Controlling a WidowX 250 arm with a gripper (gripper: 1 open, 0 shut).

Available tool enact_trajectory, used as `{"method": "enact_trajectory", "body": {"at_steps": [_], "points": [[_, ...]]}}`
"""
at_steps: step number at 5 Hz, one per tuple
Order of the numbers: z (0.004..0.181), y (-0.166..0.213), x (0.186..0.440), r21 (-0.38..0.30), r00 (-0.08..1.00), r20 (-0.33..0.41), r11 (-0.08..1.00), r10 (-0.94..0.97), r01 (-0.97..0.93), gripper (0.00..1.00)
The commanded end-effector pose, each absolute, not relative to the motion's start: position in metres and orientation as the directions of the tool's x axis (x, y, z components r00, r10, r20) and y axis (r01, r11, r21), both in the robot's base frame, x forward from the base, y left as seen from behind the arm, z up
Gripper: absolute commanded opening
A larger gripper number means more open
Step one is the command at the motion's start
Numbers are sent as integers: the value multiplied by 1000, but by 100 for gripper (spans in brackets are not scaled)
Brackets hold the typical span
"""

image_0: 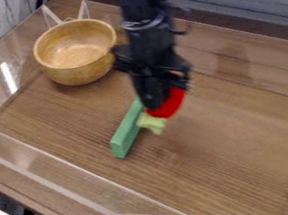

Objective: Move the red object to the left side of the table

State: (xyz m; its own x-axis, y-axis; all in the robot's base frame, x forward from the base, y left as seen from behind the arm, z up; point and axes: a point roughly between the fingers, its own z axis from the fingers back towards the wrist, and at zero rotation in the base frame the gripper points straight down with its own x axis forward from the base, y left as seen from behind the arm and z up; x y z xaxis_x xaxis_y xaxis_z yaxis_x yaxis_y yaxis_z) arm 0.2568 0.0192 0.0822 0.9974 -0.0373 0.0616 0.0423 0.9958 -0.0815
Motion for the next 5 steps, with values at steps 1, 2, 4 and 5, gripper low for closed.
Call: {"method": "enact_trajectory", "body": {"at_steps": [1, 2, 4, 5], "points": [[90, 54, 252, -62, 994, 108, 998, 0, 7, 0], [81, 83, 244, -51, 994, 104, 999, 20, -15, 0], [54, 105, 236, -29, 996, 82, 999, 20, -18, 0], [39, 114, 231, -31, 997, 81, 999, 17, -15, 0]]}}
